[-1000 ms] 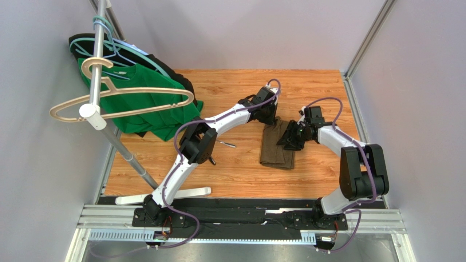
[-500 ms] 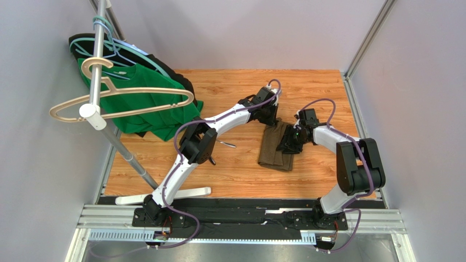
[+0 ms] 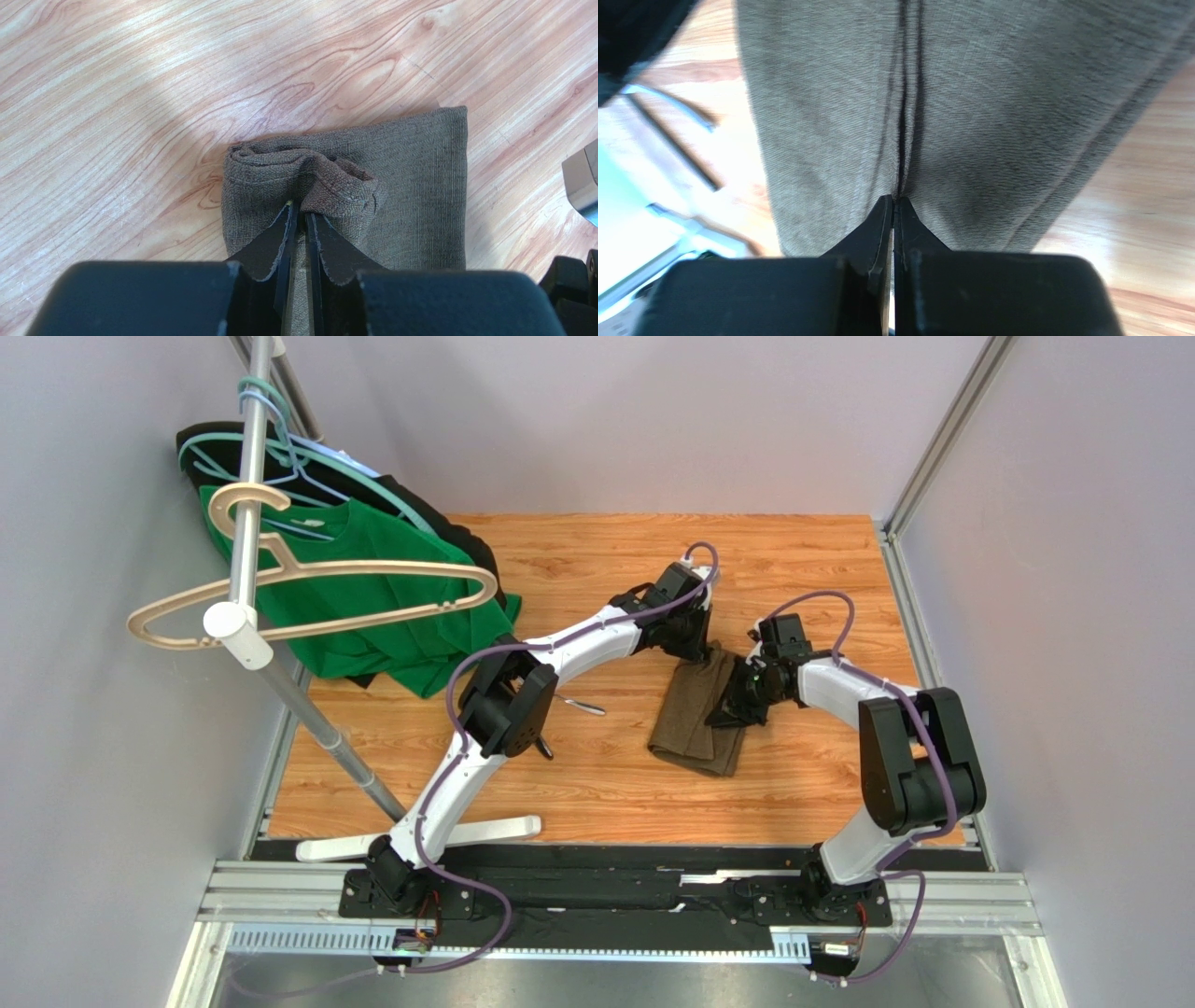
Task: Fold the napkin into a case and place the utensils inside
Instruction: Smooth out the 2/3-rectangle-folded napkin at the center of the board.
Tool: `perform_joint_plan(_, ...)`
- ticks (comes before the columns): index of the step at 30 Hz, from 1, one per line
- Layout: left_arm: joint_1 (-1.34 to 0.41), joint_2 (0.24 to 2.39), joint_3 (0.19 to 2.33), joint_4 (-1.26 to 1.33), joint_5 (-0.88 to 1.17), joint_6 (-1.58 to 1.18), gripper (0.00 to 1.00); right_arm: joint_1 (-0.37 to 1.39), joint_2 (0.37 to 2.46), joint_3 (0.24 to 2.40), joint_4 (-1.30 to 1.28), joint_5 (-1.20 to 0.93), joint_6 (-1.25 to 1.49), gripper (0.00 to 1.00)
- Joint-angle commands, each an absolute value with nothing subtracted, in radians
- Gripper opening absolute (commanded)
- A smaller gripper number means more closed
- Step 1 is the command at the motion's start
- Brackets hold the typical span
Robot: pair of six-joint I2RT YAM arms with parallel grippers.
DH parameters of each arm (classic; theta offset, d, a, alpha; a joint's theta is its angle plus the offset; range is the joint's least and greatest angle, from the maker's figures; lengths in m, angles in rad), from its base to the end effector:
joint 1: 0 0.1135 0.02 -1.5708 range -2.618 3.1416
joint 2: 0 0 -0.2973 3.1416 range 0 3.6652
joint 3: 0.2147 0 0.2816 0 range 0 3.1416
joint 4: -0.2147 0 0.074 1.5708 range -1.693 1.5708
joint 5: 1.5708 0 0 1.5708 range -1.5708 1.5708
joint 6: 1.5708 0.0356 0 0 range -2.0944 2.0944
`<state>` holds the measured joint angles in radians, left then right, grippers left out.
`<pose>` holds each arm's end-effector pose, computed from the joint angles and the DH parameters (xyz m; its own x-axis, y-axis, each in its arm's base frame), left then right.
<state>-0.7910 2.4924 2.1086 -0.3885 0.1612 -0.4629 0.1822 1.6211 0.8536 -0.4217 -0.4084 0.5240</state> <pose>0.4267 -0.4396 0.1697 -0.7885 0.1705 -0.5909 0.4812 0.7694 -0.4201 0.3066 0.0709 0.1636 -0.9462 0.2926 -0.1380 0.1868 0.8424 0.5054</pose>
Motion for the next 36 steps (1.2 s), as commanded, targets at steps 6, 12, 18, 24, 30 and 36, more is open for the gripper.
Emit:
perform_joint_plan(6, -0.798, 2.425, 2.077, -0.402, 0.167, -0.454, 0.16, 0.198, 1.542, 0.736, -0.177, -0.620, 0.843, 0.00)
perform_joint_plan(12, -0.798, 2.413, 2.057, -0.405, 0.182, -0.416, 0.25, 0.210, 1.595, 0.695, -0.095, -0.592, 0.850, 0.00)
perform_joint_plan(18, -0.799, 2.358, 2.028, -0.466, 0.213, -0.354, 0.72, 0.199, 1.495, 0.742, -0.319, -0.457, 0.622, 0.26)
perform_joint_plan(24, -0.801, 2.227, 1.959, -0.502, 0.180, -0.310, 0.85, 0.178, 1.445, 0.719, -0.368, -0.414, 0.589, 0.42)
perform_joint_plan(30, -0.833, 2.080, 1.800, -0.515, 0.127, -0.298, 0.77, 0.166, 1.494, 0.693, -0.304, -0.452, 0.611, 0.13)
perform_joint_plan(36, -0.888, 2.013, 1.695, -0.520, 0.118, -0.304, 0.68, 0.152, 1.545, 0.672, -0.275, -0.446, 0.611, 0.00)
